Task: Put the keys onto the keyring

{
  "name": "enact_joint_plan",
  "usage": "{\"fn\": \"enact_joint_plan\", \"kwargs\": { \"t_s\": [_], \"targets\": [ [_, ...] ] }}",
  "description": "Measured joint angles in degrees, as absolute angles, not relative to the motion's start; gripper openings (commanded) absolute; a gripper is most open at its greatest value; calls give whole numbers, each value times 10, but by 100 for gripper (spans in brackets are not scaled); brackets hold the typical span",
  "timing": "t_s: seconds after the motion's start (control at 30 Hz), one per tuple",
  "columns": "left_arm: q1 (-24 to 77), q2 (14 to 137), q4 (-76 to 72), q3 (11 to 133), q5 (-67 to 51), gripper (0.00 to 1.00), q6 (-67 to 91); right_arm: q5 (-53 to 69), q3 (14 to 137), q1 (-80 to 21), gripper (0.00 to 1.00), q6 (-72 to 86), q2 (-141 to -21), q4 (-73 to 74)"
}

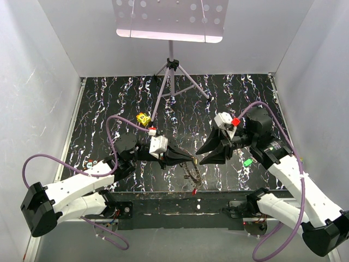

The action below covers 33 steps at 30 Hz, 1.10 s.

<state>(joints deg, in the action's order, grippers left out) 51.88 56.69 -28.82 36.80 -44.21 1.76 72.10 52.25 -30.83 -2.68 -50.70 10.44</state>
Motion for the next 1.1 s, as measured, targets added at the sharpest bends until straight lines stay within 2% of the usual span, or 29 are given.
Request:
{"fn": "enact_joint_plan", "kwargs": {
  "t_s": [0.23,0.67,0.8,0.9,1.0,1.1],
  "targets": [
    [519,568,-292,368,-443,0,22,697,514,-320,38,8,-520,86],
    [519,568,-292,368,-441,0,21,681,508,-323,8,27,-522,84],
    [519,568,-291,368,-440,0,21,681,508,-323,4,26,-522,89],
    [519,567,-288,368,-439,0,20,681,508,-323,7,22,-522,92],
    [519,565,-284,368,-439,0,18,681,508,-323,18,17,-522,94],
    [519,563,-282,368,-439,0,14,682,508,-323,19,13,-522,98]
  ]
}}
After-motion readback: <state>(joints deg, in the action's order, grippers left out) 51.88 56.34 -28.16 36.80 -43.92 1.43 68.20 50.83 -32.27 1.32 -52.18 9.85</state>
